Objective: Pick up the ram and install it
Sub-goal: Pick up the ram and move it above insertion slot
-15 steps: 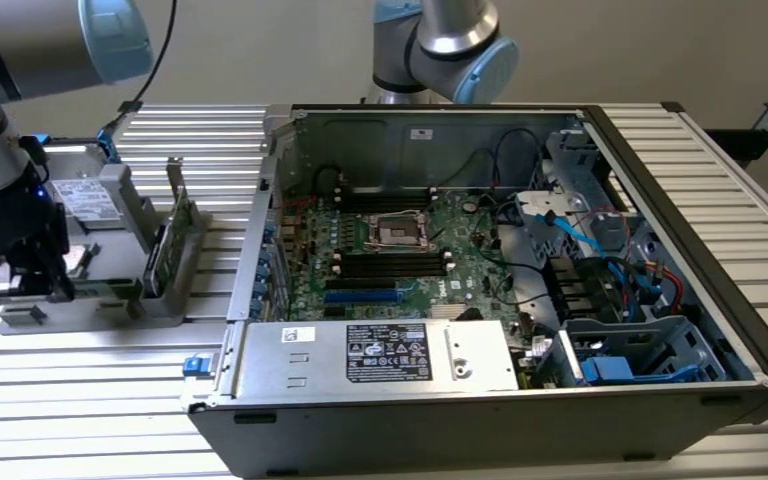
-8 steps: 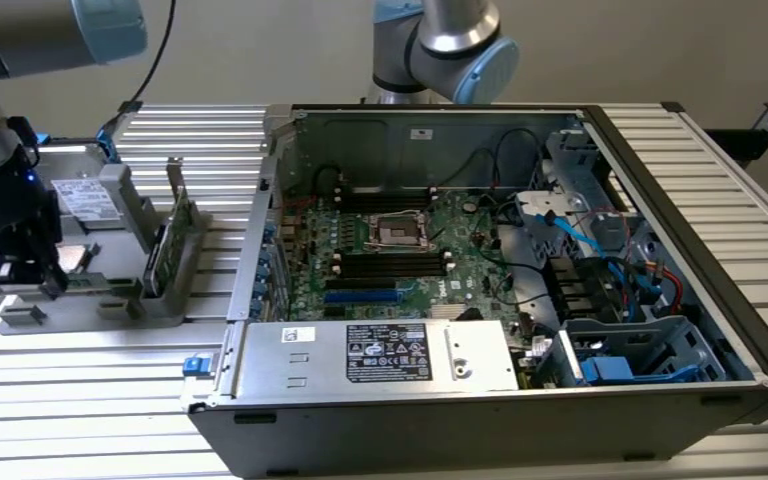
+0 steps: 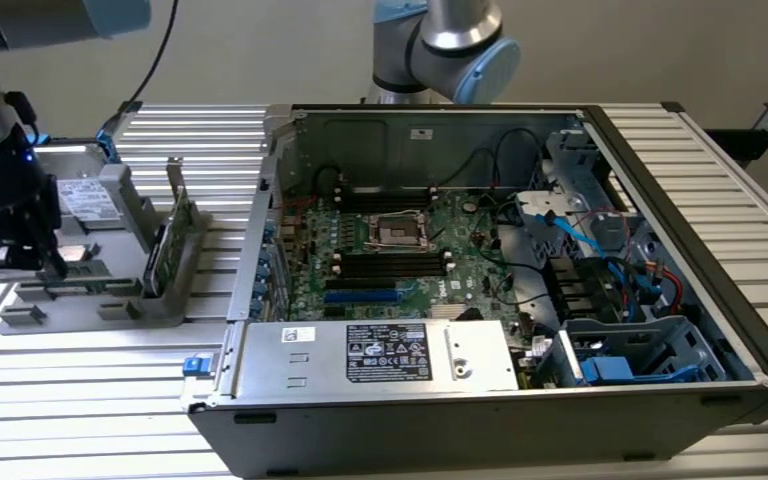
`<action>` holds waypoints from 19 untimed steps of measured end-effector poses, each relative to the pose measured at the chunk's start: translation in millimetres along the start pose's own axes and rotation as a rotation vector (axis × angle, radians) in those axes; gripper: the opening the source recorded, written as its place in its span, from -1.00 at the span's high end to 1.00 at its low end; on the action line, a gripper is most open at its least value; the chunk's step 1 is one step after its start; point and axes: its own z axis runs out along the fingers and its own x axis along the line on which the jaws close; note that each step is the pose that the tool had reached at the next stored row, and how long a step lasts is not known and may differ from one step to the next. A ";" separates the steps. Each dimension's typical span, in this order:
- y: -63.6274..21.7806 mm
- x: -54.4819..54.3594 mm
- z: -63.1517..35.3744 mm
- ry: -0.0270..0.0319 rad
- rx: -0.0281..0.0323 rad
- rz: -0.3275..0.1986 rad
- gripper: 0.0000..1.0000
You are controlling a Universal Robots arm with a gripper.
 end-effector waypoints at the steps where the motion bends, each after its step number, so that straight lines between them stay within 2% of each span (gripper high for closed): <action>1: -1.7 0.2 -1.8 -0.0004 -0.0006 0.000 0.73; 11: -18.6 2.3 -26.7 -0.0049 -0.0071 0.000 0.73; 19: -42.8 5.3 -43.6 -0.0113 -0.0151 -0.001 0.73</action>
